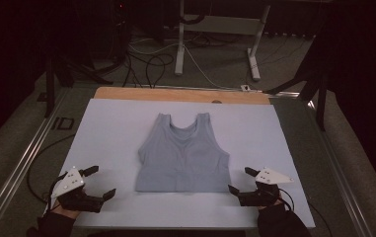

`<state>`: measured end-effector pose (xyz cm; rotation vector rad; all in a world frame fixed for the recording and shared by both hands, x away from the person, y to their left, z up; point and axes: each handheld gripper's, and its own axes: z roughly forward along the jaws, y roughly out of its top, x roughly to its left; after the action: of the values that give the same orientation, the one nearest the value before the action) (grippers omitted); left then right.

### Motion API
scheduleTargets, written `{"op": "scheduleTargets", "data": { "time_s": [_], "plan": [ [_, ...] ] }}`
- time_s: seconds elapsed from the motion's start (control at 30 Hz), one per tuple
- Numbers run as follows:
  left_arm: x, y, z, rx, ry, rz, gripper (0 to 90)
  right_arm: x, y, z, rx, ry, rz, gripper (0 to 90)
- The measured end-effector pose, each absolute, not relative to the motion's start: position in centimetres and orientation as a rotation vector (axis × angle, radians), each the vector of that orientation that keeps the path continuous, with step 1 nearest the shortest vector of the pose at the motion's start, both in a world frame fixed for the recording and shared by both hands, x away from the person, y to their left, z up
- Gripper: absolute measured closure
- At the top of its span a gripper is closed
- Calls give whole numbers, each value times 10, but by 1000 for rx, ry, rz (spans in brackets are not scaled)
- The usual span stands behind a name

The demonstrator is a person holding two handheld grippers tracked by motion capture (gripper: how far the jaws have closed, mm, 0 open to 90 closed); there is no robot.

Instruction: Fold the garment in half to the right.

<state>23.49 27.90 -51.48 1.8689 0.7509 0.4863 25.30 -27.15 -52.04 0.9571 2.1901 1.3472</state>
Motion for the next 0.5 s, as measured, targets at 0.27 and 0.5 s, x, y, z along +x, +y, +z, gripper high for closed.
{"op": "scheduleTargets", "data": {
  "time_s": [0.27, 0.5],
  "plan": [
    [234, 278, -514, 1875, 728, 470, 2, 251, -268, -515, 934, 2217, 1338, 83],
    [232, 278, -514, 1881, 727, 460, 2, 253, -261, -515, 910, 2272, 1326, 82]
  ]
}}
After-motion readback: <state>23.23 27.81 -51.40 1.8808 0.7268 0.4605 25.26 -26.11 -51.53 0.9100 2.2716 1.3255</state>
